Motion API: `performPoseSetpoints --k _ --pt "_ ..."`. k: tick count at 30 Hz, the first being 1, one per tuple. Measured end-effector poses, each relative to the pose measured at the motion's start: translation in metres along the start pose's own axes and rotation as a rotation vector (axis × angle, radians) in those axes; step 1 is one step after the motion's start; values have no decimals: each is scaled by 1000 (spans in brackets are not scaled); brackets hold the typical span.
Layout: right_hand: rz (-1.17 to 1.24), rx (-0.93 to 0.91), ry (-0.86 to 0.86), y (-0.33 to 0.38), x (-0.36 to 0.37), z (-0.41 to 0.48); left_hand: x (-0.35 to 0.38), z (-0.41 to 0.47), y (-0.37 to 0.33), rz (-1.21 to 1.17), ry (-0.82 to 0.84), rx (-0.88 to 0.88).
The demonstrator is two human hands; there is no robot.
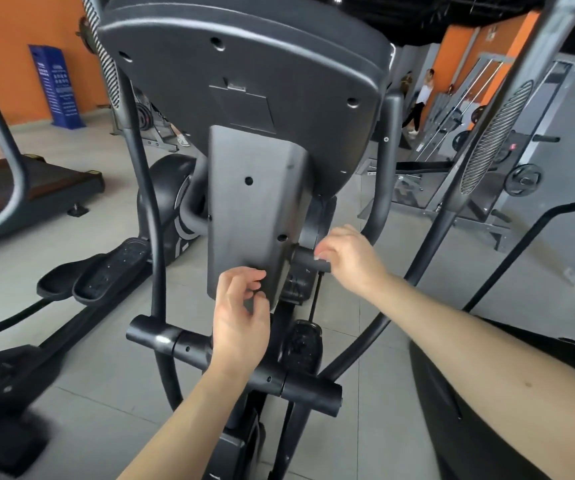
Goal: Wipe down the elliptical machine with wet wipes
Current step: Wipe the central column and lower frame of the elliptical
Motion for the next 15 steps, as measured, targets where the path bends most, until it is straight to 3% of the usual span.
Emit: performPoseSetpoints --k 3,8,10,15 --pt "20 90 113 -21 -14 -5 8 -3 -9 31 3 43" --pt "66 92 353 -22 -16 -6 20 -7 -23 69 18 110" --pt "70 112 327 -30 -20 -5 25 -7 -26 91 12 131" --pt "213 109 58 -24 -36 12 39 -6 -30 86 30 129"
Point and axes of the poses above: each hand's wrist, its own z-axis towards the middle knuckle, its own x-axis out of the palm, y = z × x, the point moved 9 cm from there along z, towards the middle knuckle, and after that the axes turned 10 degrees about y, right-handed, at the moved point
